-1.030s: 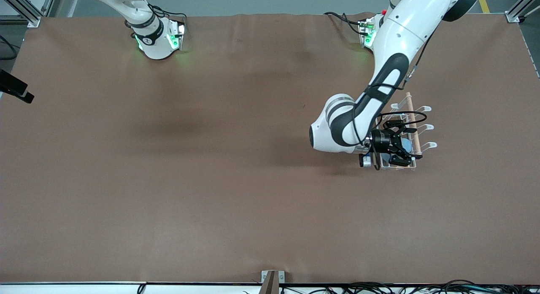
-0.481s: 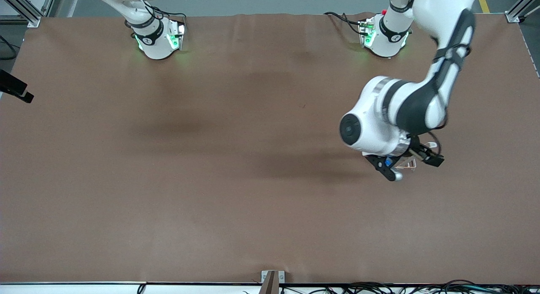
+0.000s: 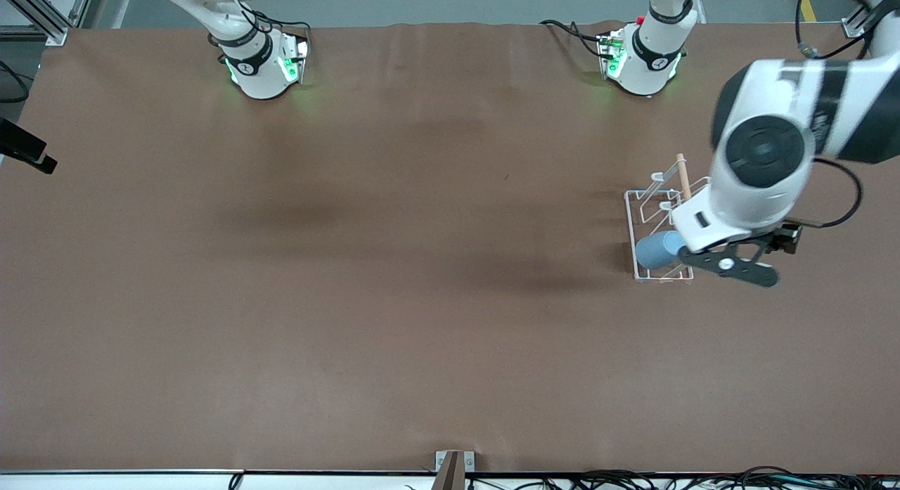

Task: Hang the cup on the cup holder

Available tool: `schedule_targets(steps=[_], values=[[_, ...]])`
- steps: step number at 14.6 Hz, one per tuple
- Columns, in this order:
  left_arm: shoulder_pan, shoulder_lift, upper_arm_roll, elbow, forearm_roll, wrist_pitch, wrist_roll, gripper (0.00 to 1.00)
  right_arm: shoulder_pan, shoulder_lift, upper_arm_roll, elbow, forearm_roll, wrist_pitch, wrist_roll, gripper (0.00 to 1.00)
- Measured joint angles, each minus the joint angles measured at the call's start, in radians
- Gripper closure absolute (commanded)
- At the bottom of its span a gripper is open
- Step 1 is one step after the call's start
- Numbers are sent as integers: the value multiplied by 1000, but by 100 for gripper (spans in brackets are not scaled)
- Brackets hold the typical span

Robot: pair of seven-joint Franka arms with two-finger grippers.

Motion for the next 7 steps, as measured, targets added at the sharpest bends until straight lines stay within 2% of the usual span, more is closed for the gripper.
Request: schedule_targets(steps=[4, 7], values=[[-16, -124, 161, -39, -248, 30, -45, 0, 0, 3, 9, 0, 0, 1, -1, 0], [-36, -248, 221, -108, -330, 38, -93, 0, 0, 3, 9, 1, 0, 1, -18, 0]])
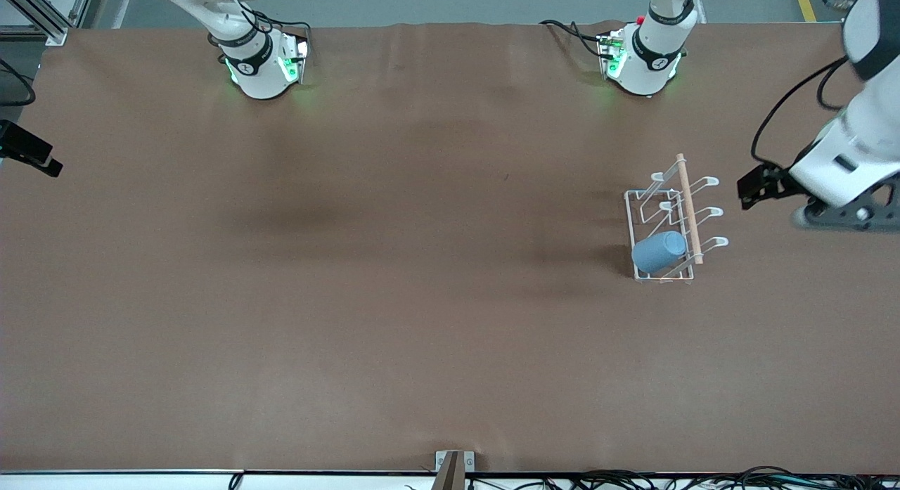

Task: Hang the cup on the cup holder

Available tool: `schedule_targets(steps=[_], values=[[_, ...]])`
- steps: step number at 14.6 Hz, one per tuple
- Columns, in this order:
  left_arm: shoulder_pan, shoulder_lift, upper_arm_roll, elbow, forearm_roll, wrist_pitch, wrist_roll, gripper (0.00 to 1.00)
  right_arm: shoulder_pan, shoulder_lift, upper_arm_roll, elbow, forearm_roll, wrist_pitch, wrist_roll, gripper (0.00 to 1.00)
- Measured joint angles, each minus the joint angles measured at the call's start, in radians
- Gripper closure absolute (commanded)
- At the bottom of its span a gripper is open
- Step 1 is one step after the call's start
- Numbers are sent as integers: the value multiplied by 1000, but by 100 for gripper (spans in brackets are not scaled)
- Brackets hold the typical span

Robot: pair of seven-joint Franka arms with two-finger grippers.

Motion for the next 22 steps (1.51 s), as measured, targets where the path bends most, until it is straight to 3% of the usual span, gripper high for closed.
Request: schedule_targets(steps=[5, 10, 14, 22], values=[[-28, -112, 4, -63, -37, 1, -41, 0, 0, 0, 0, 0, -1, 0, -18, 0], [-30, -97, 37, -21, -65, 18, -39, 0, 0, 0, 0, 0, -1, 0, -20, 0], [-30, -56, 55, 49, -72, -46, -38, 0, 0, 0, 0, 1, -1, 0, -20, 0], [-34, -49, 58, 54, -88, -98, -52, 0, 0, 0, 0, 1, -1, -1, -21, 0]])
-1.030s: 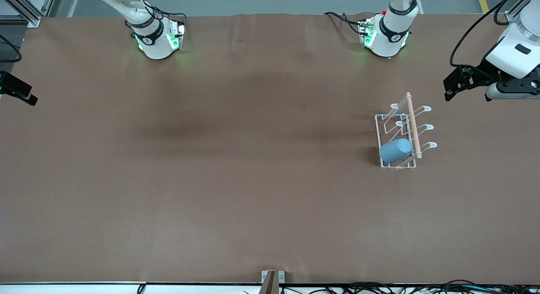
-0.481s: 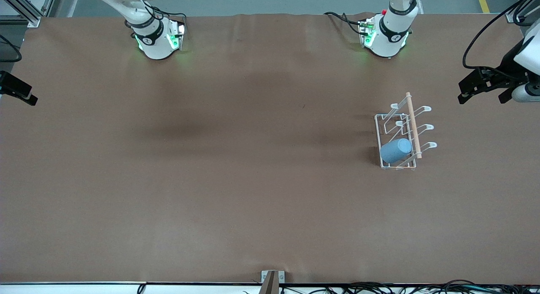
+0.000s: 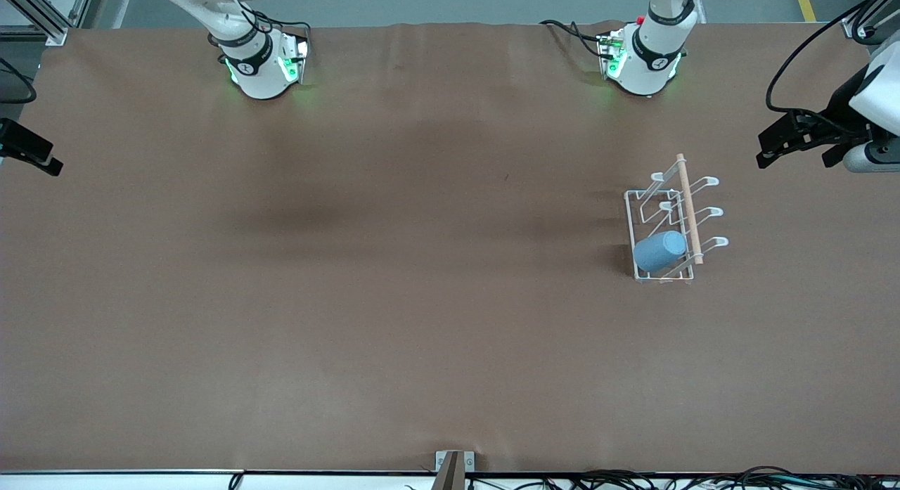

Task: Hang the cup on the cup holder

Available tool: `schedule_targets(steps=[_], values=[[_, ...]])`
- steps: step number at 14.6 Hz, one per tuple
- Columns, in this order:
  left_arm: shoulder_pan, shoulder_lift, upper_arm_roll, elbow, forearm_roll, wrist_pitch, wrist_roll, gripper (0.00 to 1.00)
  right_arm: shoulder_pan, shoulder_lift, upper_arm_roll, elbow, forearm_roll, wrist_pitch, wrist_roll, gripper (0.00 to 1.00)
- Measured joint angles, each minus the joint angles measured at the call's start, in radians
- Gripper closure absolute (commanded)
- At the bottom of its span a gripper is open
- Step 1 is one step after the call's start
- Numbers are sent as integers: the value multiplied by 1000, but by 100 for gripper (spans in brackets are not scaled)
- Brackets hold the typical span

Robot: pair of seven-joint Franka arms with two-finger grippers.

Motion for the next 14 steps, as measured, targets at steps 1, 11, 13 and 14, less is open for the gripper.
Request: schedule_targets(steps=[1, 11, 13, 14], values=[[0, 0, 0, 0, 0, 0, -4, 0, 0, 0, 0, 0, 0, 0, 0, 0], [0, 0, 2, -2, 0, 6, -9, 0, 0, 0, 0, 0, 0, -1, 0, 0], [-1, 0, 2, -2, 0, 9, -14, 0, 0, 0, 0, 0, 0, -1, 0, 0], [-1, 0, 2, -2, -1, 12, -16, 0, 0, 0, 0, 0, 0, -1, 0, 0]])
